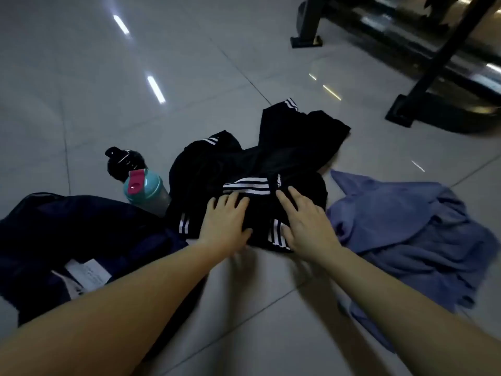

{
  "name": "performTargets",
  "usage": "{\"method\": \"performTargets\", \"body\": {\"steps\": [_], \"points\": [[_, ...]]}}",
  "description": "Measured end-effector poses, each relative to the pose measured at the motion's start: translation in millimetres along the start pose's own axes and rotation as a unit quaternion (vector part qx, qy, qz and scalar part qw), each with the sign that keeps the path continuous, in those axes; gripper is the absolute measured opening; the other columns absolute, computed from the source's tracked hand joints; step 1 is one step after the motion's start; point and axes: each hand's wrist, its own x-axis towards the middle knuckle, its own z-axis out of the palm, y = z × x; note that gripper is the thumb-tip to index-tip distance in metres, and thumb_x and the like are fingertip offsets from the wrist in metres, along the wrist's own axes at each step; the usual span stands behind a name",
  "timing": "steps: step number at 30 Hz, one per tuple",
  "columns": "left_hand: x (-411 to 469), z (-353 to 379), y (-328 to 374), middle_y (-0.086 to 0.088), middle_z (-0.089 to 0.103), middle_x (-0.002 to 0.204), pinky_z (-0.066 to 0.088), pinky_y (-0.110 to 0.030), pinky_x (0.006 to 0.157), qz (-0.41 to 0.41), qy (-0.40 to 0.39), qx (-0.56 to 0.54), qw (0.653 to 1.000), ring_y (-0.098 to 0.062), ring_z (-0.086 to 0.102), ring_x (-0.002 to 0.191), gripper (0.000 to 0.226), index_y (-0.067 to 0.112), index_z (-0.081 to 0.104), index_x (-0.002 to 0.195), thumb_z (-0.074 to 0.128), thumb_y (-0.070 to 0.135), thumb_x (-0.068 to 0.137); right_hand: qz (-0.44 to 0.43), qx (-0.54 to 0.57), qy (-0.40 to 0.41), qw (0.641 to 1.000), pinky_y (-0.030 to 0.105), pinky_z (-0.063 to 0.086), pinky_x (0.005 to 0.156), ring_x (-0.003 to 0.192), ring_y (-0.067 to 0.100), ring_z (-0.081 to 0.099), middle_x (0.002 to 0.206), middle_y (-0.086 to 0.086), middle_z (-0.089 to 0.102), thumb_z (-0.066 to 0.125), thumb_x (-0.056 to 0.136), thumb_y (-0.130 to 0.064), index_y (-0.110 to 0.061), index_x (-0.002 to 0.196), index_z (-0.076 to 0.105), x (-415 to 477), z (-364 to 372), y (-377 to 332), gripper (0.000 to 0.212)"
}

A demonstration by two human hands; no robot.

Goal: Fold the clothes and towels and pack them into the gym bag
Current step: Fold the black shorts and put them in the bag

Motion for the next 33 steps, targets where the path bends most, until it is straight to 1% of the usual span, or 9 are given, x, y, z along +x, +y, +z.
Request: {"method": "performTargets", "body": {"steps": [6, 9, 12, 15, 20, 23, 25, 28, 33], "points": [[23.3, 54.7, -10.6, -0.005, 0.053, 0.144, 0.020, -0.059, 0.117, -0.121, -0.101, -0.096, 0.983, -0.031, 0.042, 0.139, 0.106, 0.027, -0.008, 0.160, 0.058, 0.066, 0.088, 0.036, 0.003, -0.105, 0.994, 0.050, 0.029, 0.112, 0.143, 0.032, 0.030, 0.152, 0.004, 0.039, 0.051, 0.098, -0.047, -0.033, 0.161, -0.002, 33.8, 66.7, 1.2, 0.083], [13.6, 70.4, -11.9, -0.002, 0.062, 0.133, 0.036, -0.050, 0.108, -0.082, -0.141, -0.081, 0.983, -0.028, 0.055, 0.125, 0.073, 0.032, 0.026, 0.156, 0.059, 0.048, 0.094, 0.033, -0.039, -0.178, 0.983, 0.047, 0.036, 0.103, 0.131, 0.034, 0.042, 0.139, 0.007, 0.052, 0.055, 0.096, -0.044, -0.031, 0.156, 0.023, 31.0, 81.0, 0.2, 0.069], [-2.2, 73.4, -3.0, 0.000, 0.070, 0.098, 0.048, -0.039, 0.087, -0.042, -0.163, -0.081, 0.982, -0.024, 0.066, 0.093, 0.024, 0.025, 0.068, 0.113, 0.053, 0.025, 0.094, 0.012, -0.041, -0.158, 0.986, 0.039, 0.040, 0.081, 0.111, 0.033, 0.058, 0.115, 0.009, 0.066, 0.056, 0.094, -0.030, -0.020, 0.099, 0.057, 15.8, 79.9, -5.9, 0.011], [-11.4, 66.4, 4.0, -0.002, 0.067, 0.083, 0.052, -0.034, 0.066, -0.043, -0.129, -0.107, 0.985, -0.024, 0.065, 0.076, 0.018, 0.017, 0.069, 0.090, 0.053, 0.025, 0.092, -0.020, -0.036, -0.149, 0.988, 0.033, 0.032, 0.067, 0.092, 0.033, 0.062, 0.093, 0.010, 0.067, 0.055, 0.093, -0.024, -0.017, 0.076, 0.047, 1.1, 64.4, -2.2, 0.020], [-5.3, 37.7, 9.8, 0.003, 0.062, 0.074, 0.049, -0.032, 0.061, -0.084, -0.006, -0.231, 0.969, -0.018, 0.061, 0.070, 0.019, 0.018, 0.062, 0.073, 0.060, 0.033, 0.084, 0.004, 0.000, -0.114, 0.993, 0.033, 0.027, 0.051, 0.057, 0.024, 0.041, 0.063, 0.002, 0.043, 0.054, 0.088, -0.032, -0.016, 0.066, 0.037, -14.0, 14.3, 12.3, 0.033], [3.8, 32.7, 18.2, 0.003, 0.059, 0.113, 0.052, -0.040, 0.085, -0.112, 0.036, -0.264, 0.957, -0.021, 0.058, 0.102, 0.024, 0.021, 0.065, 0.103, 0.061, 0.039, 0.089, 0.016, -0.004, -0.102, 0.995, 0.032, 0.024, 0.048, 0.052, 0.024, 0.037, 0.057, 0.004, 0.041, 0.056, 0.084, -0.031, -0.015, 0.063, 0.036, -24.3, -15.2, 21.3, 0.033], [12.6, 38.8, 14.7, -0.003, 0.045, 0.144, 0.043, -0.045, 0.106, -0.122, -0.002, -0.208, 0.970, -0.027, 0.046, 0.130, 0.065, 0.022, 0.046, 0.142, 0.066, 0.052, 0.088, 0.026, -0.024, -0.112, 0.993, 0.030, 0.024, 0.048, 0.051, 0.023, 0.036, 0.055, 0.003, 0.040, 0.057, 0.084, -0.032, -0.015, 0.061, 0.036, -31.5, -27.0, 28.0, 0.036], [26.2, 55.8, 3.6, -0.007, 0.039, 0.155, 0.030, -0.050, 0.115, -0.100, -0.082, -0.101, 0.987, -0.032, 0.037, 0.141, 0.096, 0.026, 0.018, 0.158, 0.068, 0.062, 0.084, 0.037, 0.000, -0.126, 0.991, 0.032, 0.024, 0.049, 0.049, 0.023, 0.032, 0.053, 0.004, 0.036, 0.058, 0.082, -0.029, -0.015, 0.058, 0.033, -34.9, -33.0, 38.1, 0.037], [38.8, 61.1, -0.3, -0.005, 0.068, 0.101, 0.045, -0.036, 0.076, -0.059, -0.072, -0.074, 0.993, -0.030, 0.066, 0.095, 0.022, 0.021, 0.057, 0.113, 0.052, 0.019, 0.092, 0.042, 0.129, -0.167, 0.977, 0.037, 0.024, 0.053, 0.050, 0.019, 0.026, 0.051, 0.003, 0.031, 0.060, 0.080, -0.022, -0.016, 0.054, 0.028, -27.1, -30.0, 50.0, 0.041]]}}
